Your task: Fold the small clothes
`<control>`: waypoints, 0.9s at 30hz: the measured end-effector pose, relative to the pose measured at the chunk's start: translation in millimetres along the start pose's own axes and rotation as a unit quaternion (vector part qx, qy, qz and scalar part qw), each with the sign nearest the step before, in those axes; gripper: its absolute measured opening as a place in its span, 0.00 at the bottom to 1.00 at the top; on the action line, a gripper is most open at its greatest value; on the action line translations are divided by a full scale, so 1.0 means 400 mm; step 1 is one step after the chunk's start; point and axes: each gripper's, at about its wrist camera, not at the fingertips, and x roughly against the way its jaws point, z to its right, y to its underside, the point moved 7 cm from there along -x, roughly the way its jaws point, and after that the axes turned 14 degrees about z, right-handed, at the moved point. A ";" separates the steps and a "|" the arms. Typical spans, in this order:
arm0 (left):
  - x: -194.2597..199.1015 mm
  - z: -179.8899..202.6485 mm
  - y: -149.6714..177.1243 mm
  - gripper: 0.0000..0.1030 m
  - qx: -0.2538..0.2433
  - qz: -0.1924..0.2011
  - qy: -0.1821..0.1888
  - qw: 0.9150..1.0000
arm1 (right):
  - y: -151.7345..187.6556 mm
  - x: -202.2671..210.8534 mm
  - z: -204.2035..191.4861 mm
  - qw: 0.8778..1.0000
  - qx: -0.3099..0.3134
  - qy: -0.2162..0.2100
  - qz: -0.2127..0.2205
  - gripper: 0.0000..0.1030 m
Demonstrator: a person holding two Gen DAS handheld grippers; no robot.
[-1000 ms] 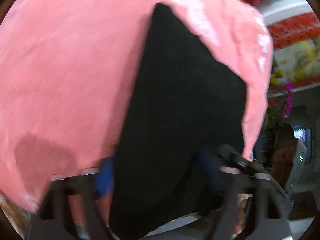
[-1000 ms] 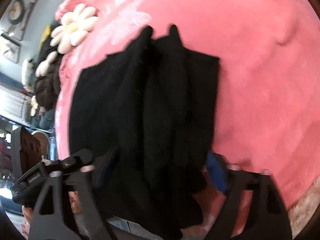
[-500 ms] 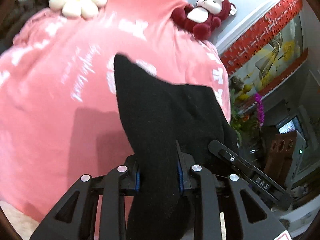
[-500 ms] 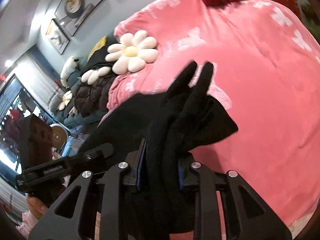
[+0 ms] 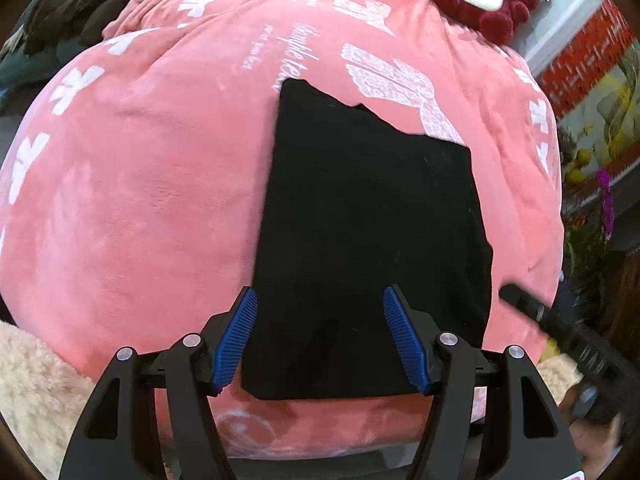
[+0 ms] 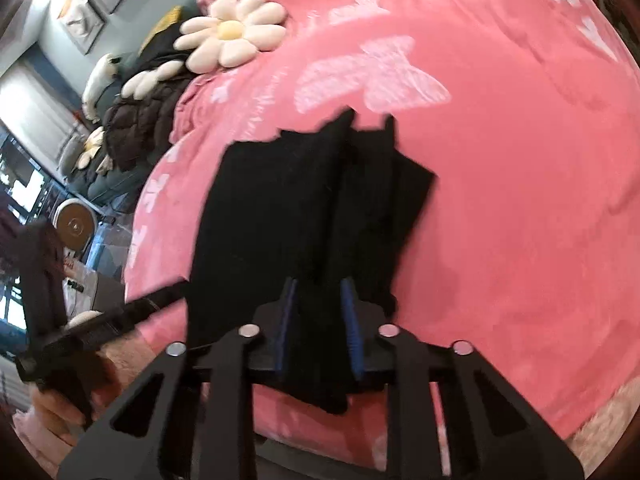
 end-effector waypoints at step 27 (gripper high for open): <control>-0.021 0.076 0.083 0.64 -0.129 0.029 -0.058 0.990 | 0.147 0.129 0.057 0.980 0.071 0.172 0.067 0.86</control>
